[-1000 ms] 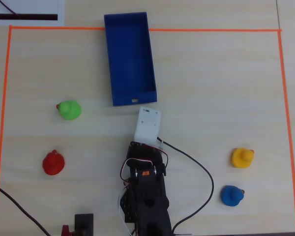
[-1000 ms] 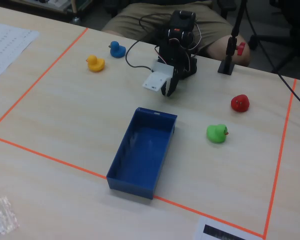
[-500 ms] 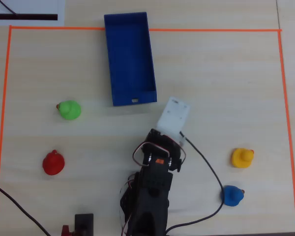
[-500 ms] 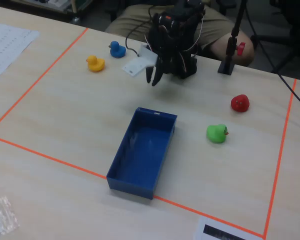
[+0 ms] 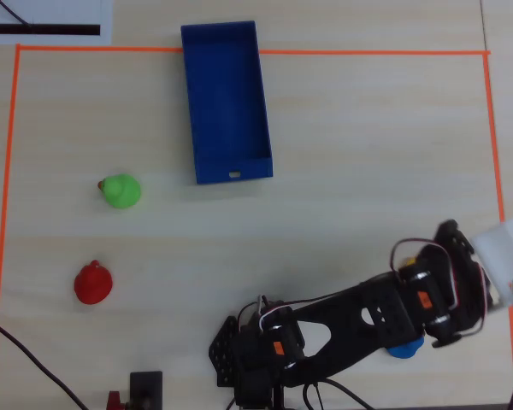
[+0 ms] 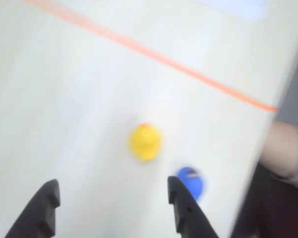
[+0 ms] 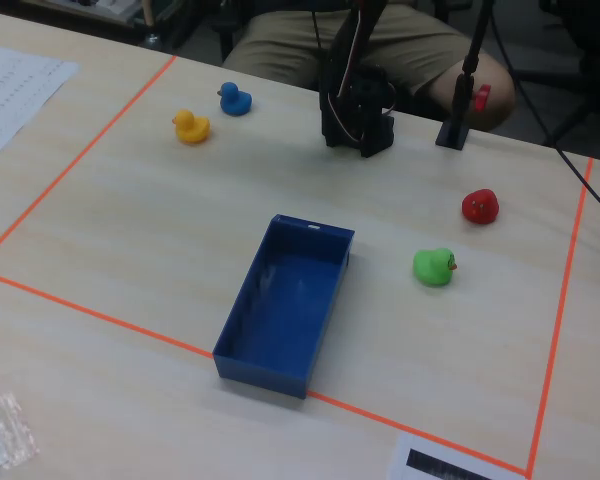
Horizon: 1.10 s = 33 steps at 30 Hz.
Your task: Grasp blue duck and put it into box.
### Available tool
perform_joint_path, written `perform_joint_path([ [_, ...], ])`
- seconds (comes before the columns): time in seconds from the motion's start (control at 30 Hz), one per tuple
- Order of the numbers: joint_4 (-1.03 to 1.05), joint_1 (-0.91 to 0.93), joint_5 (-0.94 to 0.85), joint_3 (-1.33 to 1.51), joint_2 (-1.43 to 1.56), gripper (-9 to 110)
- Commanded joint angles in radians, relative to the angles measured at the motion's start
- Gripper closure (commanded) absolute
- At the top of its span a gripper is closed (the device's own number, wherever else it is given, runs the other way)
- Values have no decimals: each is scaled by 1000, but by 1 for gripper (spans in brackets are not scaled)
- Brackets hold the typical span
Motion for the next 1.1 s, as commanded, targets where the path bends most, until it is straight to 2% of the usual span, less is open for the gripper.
perform_joint_path([
  [0.0, -67, 163, -84, -20, -28, 72],
  [0.33, -388, 365, -287, 305, -98, 72],
  [0.63, -775, 420, -382, 718, -144, 72],
  [1.07, -854, 388, -357, 868, -144, 72],
])
